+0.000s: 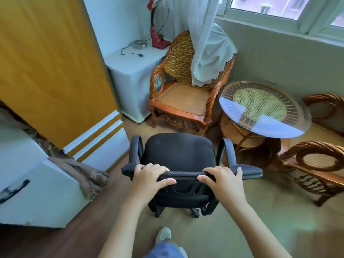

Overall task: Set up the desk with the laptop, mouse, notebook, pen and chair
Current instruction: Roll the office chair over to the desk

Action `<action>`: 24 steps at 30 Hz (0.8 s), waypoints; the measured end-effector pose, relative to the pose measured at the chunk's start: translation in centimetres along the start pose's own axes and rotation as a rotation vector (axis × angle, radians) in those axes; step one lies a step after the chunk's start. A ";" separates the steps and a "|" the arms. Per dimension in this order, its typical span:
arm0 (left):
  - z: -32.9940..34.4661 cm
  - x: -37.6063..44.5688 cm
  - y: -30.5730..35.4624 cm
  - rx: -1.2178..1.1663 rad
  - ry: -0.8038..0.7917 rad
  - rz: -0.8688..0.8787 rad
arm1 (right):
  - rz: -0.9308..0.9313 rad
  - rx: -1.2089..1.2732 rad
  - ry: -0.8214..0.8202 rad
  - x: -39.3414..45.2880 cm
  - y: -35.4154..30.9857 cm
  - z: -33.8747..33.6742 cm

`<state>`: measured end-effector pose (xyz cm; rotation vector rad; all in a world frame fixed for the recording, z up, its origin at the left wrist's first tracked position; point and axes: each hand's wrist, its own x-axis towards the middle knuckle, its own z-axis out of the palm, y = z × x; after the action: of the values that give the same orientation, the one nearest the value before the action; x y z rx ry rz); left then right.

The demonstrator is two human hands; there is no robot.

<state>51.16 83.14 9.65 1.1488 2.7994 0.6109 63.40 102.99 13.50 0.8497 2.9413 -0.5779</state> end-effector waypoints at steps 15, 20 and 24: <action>-2.0 -17.1 -2.0 -0.054 0.101 -0.067 | -0.066 -0.041 0.039 -16.0 -5.5 5.3; -2.6 -25.0 -3.1 -0.020 0.159 -0.092 | -0.110 -0.037 0.016 -22.6 -8.0 7.5; -3.7 -30.6 -3.4 -0.035 0.165 -0.163 | -0.173 0.001 0.013 -26.5 -9.8 8.4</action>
<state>70.23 58.68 8.80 0.8904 2.9665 0.7686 80.22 78.80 12.41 0.6042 3.0470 -0.5832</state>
